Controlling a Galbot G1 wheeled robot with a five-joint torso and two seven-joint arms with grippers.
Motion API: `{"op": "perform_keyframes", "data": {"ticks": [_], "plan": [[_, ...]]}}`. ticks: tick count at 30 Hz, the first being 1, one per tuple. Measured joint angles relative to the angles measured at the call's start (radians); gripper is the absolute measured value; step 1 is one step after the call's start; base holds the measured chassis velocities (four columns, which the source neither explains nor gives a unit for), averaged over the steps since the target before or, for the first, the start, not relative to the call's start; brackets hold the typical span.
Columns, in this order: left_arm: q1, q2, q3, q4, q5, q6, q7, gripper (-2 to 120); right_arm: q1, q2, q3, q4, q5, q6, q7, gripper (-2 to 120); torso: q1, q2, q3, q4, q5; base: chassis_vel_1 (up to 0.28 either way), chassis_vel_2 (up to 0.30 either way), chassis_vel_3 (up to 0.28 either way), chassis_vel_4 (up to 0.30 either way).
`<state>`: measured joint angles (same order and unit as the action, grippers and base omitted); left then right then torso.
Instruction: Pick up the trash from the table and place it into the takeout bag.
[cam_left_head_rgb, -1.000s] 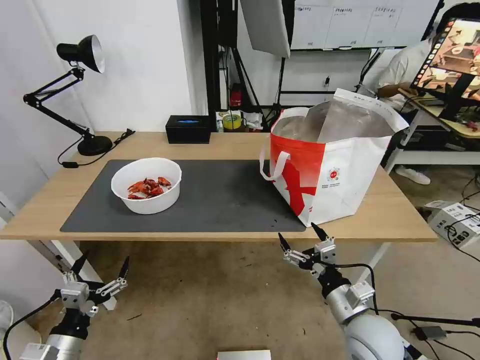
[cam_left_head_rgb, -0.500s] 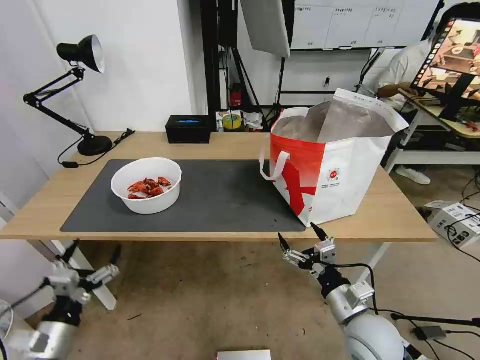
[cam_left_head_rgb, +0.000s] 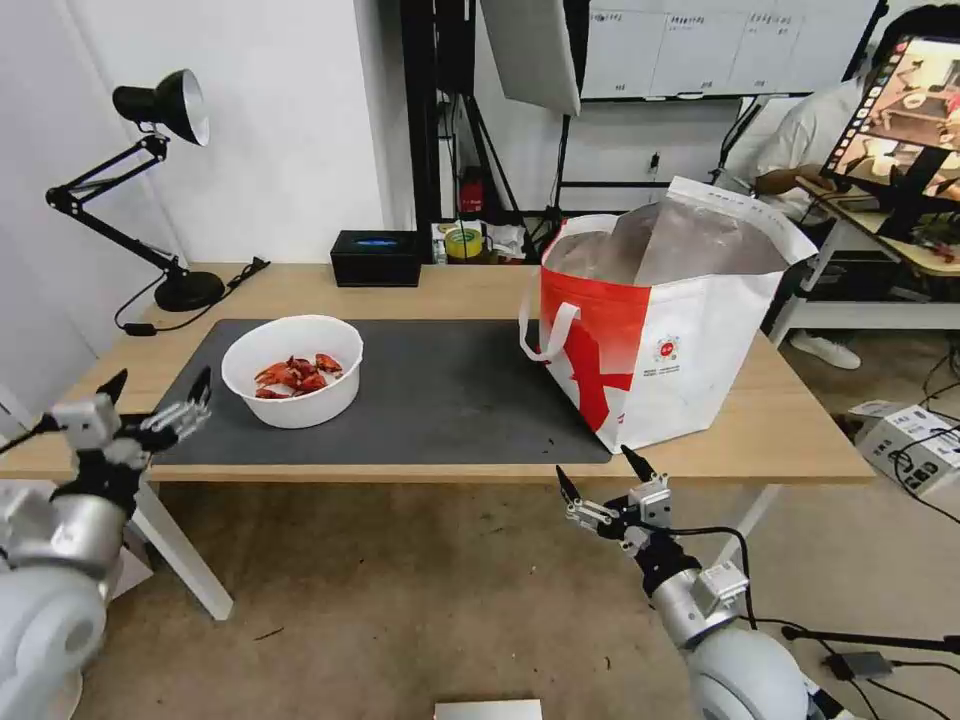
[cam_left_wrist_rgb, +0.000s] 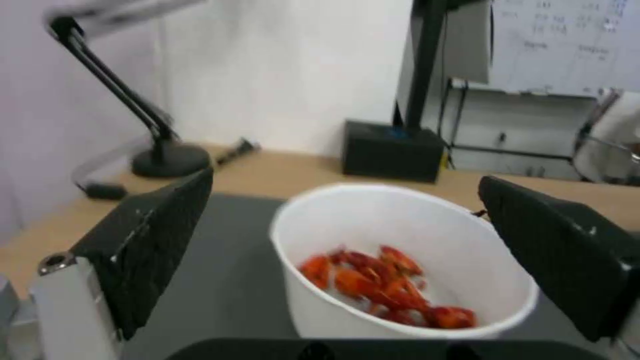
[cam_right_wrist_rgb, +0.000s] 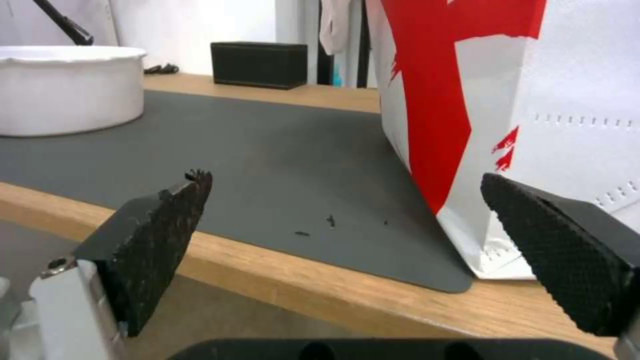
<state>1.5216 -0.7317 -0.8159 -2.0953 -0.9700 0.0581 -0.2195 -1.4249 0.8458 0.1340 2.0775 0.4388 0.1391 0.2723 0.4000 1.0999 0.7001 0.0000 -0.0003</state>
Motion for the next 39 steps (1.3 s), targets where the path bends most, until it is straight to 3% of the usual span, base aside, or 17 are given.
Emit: {"op": "perform_keyframes", "data": {"ticks": [2, 6, 8, 13, 19, 21, 23, 27, 30, 32, 34, 39], "plan": [[-0.053, 0.042, 0.038, 0.006, -0.103, 0.059, -0.028, 100, 0.000, 0.000, 0.000, 0.000, 0.000, 0.000, 0.000, 100, 0.000, 0.000, 0.000, -0.0001, 0.0003, 0.000, 0.000, 0.000, 0.000], [-0.086, 0.076, 0.064, 0.020, -0.154, 0.105, -0.038, 100, 0.000, 0.000, 0.000, 0.000, 0.000, 0.000, 0.000, 100, 0.000, 0.000, 0.000, -0.0002, 0.0002, 0.000, 0.000, 0.000, 0.000], [-0.114, 0.117, 0.075, 0.043, -0.190, 0.177, -0.043, 100, 0.000, 0.000, 0.000, 0.000, 0.000, 0.000, -0.001, 100, 0.000, 0.000, 0.000, 0.0000, 0.0001, 0.000, 0.000, 0.000, 0.000], [-0.168, 0.174, 0.075, 0.081, -0.286, 0.264, -0.042, 100, 0.000, 0.000, 0.000, 0.000, 0.000, 0.000, -0.001, 100, 0.000, 0.000, 0.000, 0.0001, 0.0001, 0.000, 0.000, 0.000, 0.000], [-0.319, 0.252, 0.108, 0.155, -0.494, 0.466, -0.019, 100, 0.000, 0.000, 0.000, 0.000, 0.000, 0.000, -0.001, 100, 0.000, 0.000, 0.000, 0.0000, 0.0003, 0.000, 0.000, 0.000, 0.000], [-0.336, 0.256, 0.117, 0.164, -0.507, 0.482, -0.019, 100, 0.000, 0.000, 0.000, 0.000, 0.000, 0.000, -0.001, 100, 0.000, 0.000, 0.000, 0.0000, 0.0003, 0.000, 0.000, 0.000, 0.000], [-0.405, 0.266, 0.159, 0.209, -0.559, 0.560, -0.048, 100, 0.000, 0.000, 0.000, 0.000, 0.000, 0.000, -0.001, 100, 0.000, 0.000, 0.000, -0.0001, 0.0002, 0.000, 0.000, 0.000, 0.000], [-0.455, 0.267, 0.192, 0.246, -0.600, 0.617, -0.088, 100, 0.000, 0.000, 0.000, 0.000, 0.001, 0.000, -0.001, 100, 0.000, 0.000, 0.000, 0.0000, 0.0002, 0.000, 0.000, 0.000, 0.000], [-0.521, 0.262, 0.243, 0.288, -0.675, 0.668, -0.172, 100, 0.000, 0.000, 0.000, 0.000, 0.001, 0.000, -0.001, 100, 0.000, 0.000, 0.000, 0.0001, 0.0002, 0.000, 0.000, 0.000, 0.000], [-0.525, 0.261, 0.246, 0.290, -0.682, 0.670, -0.179, 100, 0.000, 0.000, 0.000, 0.000, 0.001, 0.000, -0.001, 100, 0.000, 0.000, 0.000, 0.0001, 0.0002, 0.000, 0.000, 0.000, 0.000], [-0.581, 0.245, 0.279, 0.316, -0.761, 0.686, -0.240, 100, 0.000, 0.000, 0.000, 0.000, 0.001, 0.000, -0.001, 100, 0.000, 0.000, 0.000, 0.0001, 0.0002, 0.000, 0.000, 0.000, 0.000], [-0.655, 0.222, 0.327, 0.342, -0.821, 0.687, -0.293, 100, 0.000, 0.000, 0.000, 0.000, 0.001, 0.000, -0.001, 100, 0.000, 0.000, 0.000, 0.0001, 0.0002, 0.000, 0.000, 0.000, 0.000]]}}
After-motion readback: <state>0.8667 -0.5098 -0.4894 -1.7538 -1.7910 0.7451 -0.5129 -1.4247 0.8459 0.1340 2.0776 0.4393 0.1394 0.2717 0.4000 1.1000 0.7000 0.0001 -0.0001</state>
